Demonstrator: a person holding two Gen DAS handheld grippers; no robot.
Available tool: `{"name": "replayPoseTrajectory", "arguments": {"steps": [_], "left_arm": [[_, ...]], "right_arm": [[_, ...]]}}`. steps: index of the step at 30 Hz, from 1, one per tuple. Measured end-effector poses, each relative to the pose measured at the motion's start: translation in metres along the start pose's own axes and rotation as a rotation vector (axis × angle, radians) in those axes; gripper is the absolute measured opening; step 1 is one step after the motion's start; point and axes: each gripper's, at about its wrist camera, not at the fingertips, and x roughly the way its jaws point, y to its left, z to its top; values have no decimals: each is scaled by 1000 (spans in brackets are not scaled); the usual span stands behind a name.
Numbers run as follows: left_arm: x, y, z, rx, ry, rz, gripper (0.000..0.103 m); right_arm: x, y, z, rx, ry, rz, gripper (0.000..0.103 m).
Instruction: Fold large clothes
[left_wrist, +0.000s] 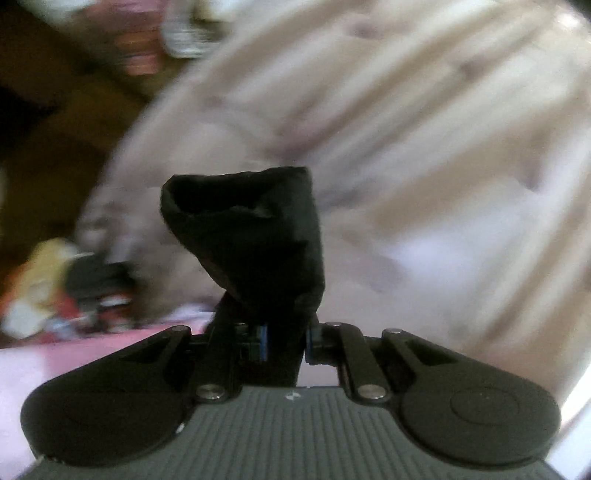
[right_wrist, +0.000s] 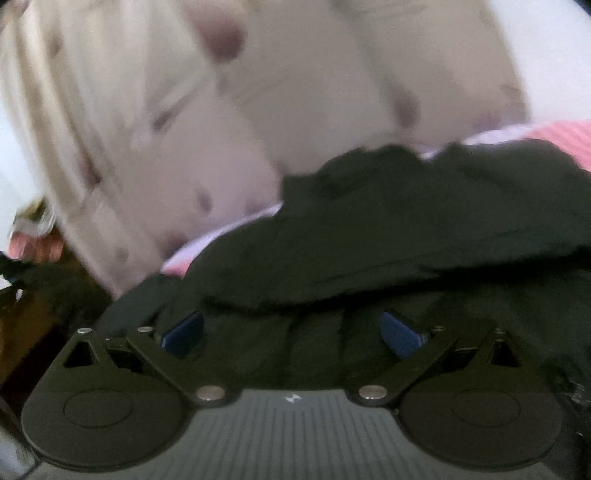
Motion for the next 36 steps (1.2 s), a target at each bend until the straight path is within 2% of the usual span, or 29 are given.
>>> {"name": "replayPoseTrajectory", "arguments": {"steps": [2,4,6,8,10,11,15,17,19,20,22,24,27,30,33,36], "left_arm": [[9,-55,-12,43,28,-114,16],[17,-104,-31,86,64,-208,16],[26,-149,-58,110,122,-298,18],[37,-185,-93,140,196,-370,18],[47,-215,-138,183,276,-424,18],[50,-223,-158,200,312,-440,19],[71,-240,-255,288,504,-504,35],[77,-237,-300,347,586,-524,45],[83,-228,-329,395,638,-523,64],[87,-221,-338,397,654,-525,68],[85,-205,-344,356,658,-539,92],[78,-192,-340,310,634,-522,102],[65,-173,-319,246,584,-525,103],[56,-140,-292,206,514,-464,103],[47,-105,-266,208,415,-336,103],[50,-70,-250,198,388,-214,103]], "right_arm": [[-6,-5,0,25,-49,-36,103],[-11,-4,1,-2,-85,-88,103],[-13,-5,5,-14,-74,-135,103],[-19,-9,10,0,-39,-126,103],[-33,-19,17,24,-46,-114,103],[-39,-23,22,33,-53,-111,103],[-71,-44,38,38,-86,-133,103],[-81,-51,44,27,-89,-148,103],[-91,-57,47,12,-95,-164,103],[-96,-61,49,7,-95,-167,103],[-102,-67,53,10,-95,-148,103],[-104,-72,59,17,-95,-120,103],[-98,-78,76,16,-92,-88,103],[-85,-78,95,21,-75,-56,103],[-54,-75,114,-34,-14,-90,103],[-10,-72,123,-96,79,-113,103]]}}
